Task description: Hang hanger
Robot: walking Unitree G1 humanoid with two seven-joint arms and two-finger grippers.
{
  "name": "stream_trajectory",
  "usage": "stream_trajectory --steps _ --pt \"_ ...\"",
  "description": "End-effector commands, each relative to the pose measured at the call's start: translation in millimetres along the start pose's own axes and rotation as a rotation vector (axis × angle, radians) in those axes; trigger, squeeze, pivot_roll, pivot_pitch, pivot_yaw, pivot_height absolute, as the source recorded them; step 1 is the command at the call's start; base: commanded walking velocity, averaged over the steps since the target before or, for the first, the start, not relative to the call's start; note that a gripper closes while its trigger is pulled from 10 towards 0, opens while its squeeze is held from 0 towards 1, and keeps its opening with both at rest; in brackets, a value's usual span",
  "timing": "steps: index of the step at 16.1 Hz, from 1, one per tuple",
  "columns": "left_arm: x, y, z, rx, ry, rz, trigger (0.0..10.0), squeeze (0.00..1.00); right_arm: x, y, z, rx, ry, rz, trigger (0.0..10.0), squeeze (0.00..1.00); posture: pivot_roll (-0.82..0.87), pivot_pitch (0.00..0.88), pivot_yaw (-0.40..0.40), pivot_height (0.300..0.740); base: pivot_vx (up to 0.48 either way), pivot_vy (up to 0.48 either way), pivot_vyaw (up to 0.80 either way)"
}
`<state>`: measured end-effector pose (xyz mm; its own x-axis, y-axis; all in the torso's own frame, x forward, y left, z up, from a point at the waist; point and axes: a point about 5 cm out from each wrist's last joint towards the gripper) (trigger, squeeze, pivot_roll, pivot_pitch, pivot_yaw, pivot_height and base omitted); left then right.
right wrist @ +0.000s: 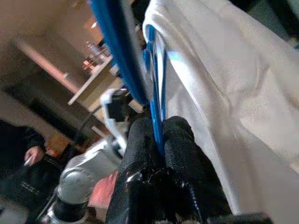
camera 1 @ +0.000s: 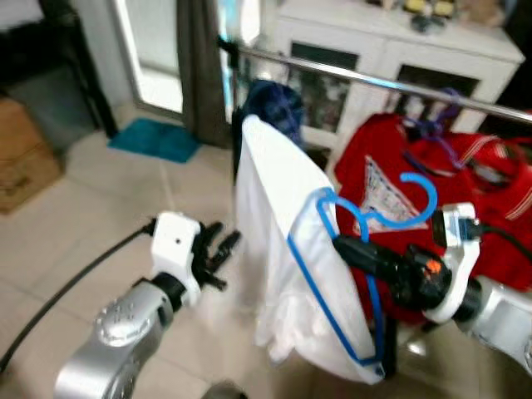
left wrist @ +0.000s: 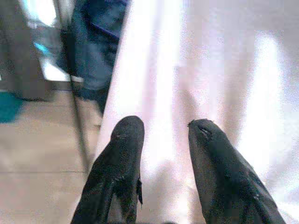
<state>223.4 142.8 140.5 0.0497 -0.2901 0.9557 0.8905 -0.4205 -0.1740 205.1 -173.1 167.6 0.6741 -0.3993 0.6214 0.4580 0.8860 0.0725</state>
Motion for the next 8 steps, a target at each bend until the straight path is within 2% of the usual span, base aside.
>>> stream_trajectory --steps 1,3,8 --pt "-4 0.6 1.2 0.022 0.011 0.017 10.0 0.00 3 0.8 3.3 0.005 -0.037 -0.006 10.0 0.00 0.10 0.000 -0.070 0.740 0.000 0.000 0.76" --pt "-7 3.0 0.9 0.023 0.034 0.027 10.0 0.00 0 6.1 -8.4 -0.094 -0.052 -0.021 10.0 0.00 0.10 0.000 -0.065 0.740 0.000 0.000 0.00" --pt "-10 3.7 -1.2 0.013 0.050 0.032 10.0 0.00 5 15.8 -10.5 -0.102 -0.076 -0.043 10.0 0.00 0.11 0.000 -0.071 0.740 0.000 0.000 0.00"
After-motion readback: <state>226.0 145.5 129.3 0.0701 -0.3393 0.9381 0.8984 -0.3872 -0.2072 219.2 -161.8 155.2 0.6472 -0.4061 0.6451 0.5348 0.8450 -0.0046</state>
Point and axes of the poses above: a point about 5 cm out from each wrist's last joint towards the gripper, its own y axis pointing out of the wrist towards the gripper, its own x axis along the axis of the wrist's last joint, z = x × y, and after that the axes turned 15 degrees about y, right-handed
